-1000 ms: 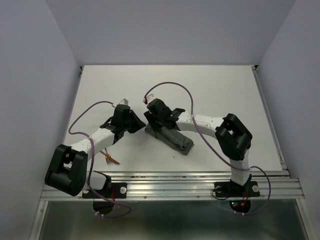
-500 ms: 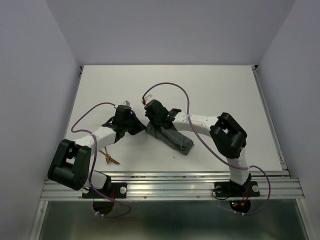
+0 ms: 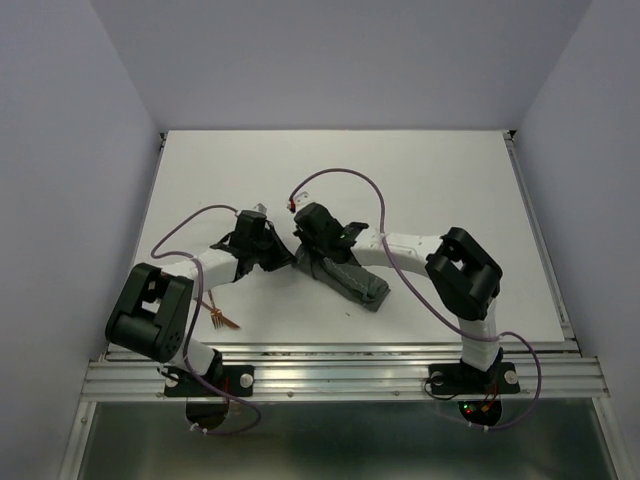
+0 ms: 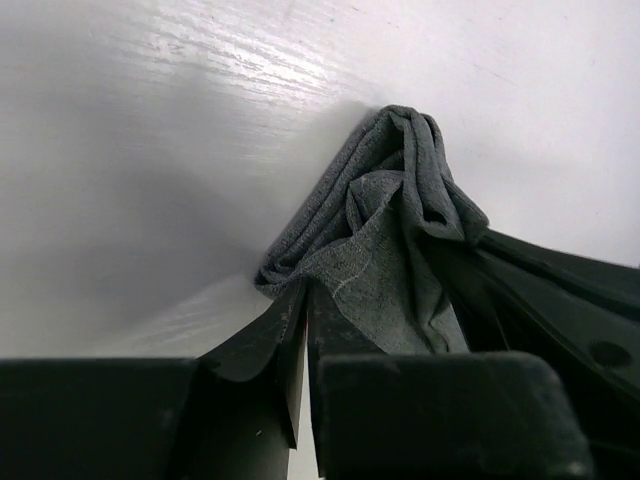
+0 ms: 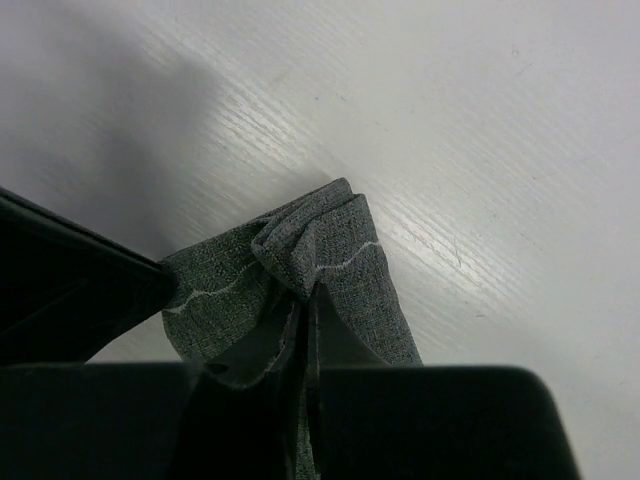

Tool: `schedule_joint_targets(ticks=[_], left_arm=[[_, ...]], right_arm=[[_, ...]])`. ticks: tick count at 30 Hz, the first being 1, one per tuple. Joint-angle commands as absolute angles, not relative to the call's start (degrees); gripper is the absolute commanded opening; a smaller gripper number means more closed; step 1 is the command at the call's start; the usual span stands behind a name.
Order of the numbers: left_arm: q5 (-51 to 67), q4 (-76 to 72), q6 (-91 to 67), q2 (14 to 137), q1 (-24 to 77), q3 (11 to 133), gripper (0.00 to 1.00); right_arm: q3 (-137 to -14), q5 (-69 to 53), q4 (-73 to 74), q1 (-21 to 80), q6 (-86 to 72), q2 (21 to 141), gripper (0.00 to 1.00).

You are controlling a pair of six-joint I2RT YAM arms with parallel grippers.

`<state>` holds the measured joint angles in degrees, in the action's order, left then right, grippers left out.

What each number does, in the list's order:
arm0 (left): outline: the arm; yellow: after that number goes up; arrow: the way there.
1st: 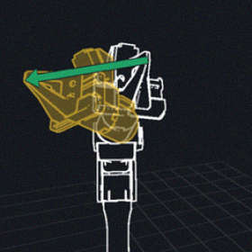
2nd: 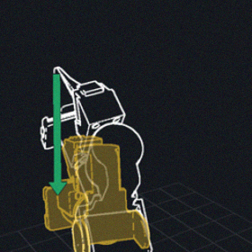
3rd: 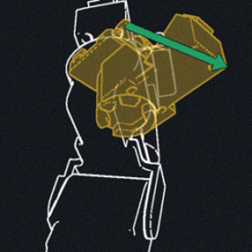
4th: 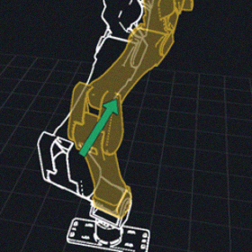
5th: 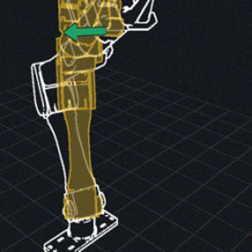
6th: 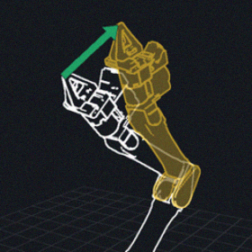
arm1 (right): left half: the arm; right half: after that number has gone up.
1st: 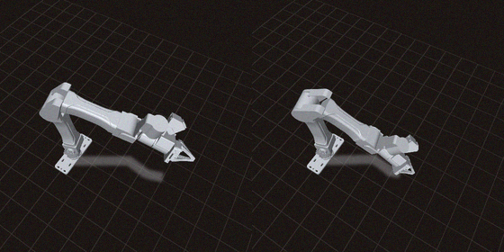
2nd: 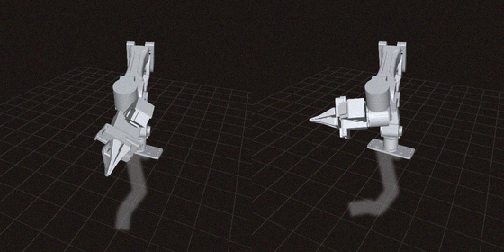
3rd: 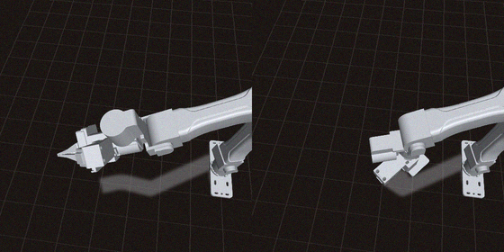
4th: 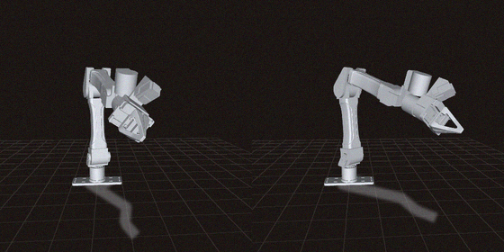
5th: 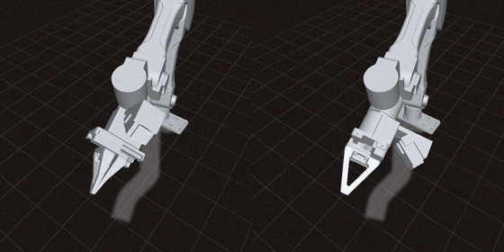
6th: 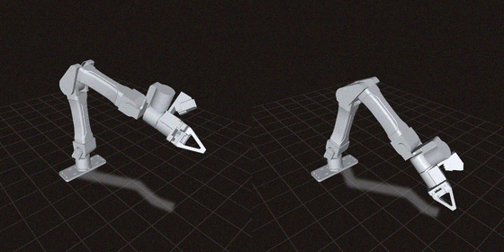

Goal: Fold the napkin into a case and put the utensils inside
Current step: Grasp the top corner of the smaller rectangle folded napkin at the center of the board.

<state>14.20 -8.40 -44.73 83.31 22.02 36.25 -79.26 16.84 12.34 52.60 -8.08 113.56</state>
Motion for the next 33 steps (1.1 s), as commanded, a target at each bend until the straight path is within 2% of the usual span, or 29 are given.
schedule_joint_targets(ticks=[1, 4, 10, 17, 19, 24, 27, 33], left_arm=[[14.24, -11.07, -42.63, 86.12, 21.88, 39.9, 0.15], [15.37, -12.56, -42.54, 89.2, 21.88, 41.39, 0.11], [16.61, -14.33, -43.42, 92.72, 22.15, 43.5, 0.1], [14.95, -13.18, -43.68, 91.33, 22.15, 43.24, 0.11], [13.63, -12.57, -43.68, 88.52, 22.24, 42.19, 0.15], [10.2, -9.77, -41.84, 82.45, 22.94, 39.64, 0.33], [8.09, -7.57, -40.17, 79.11, 24.52, 38.94, 0.36], [4.4, -5.19, -38.58, 79.45, 30.93, 40.86, 0.36]], right_arm=[[-78.93, 15.82, 8.44, 53.09, -9.05, 110.13, 0.01], [-78.66, 15.65, 8.35, 53.09, -9.32, 109.78, 0.01], [-76.29, 15.29, 7.65, 53.09, -9.75, 108.02, 0.01], [-74.97, 16.35, 7.82, 53.09, -12.21, 106.53, 0.01], [-74.8, 16.52, 7.82, 52.56, -13.18, 106.26, 0.01], [-74.01, 15.65, 7.82, 52.03, -15.64, 105.38, 0.02], [-73.65, 14.51, 7.82, 51.42, -16.96, 104.94, 0.02], [-72.34, 12.48, 7.38, 49.84, -18.81, 104.24, 0.02]])
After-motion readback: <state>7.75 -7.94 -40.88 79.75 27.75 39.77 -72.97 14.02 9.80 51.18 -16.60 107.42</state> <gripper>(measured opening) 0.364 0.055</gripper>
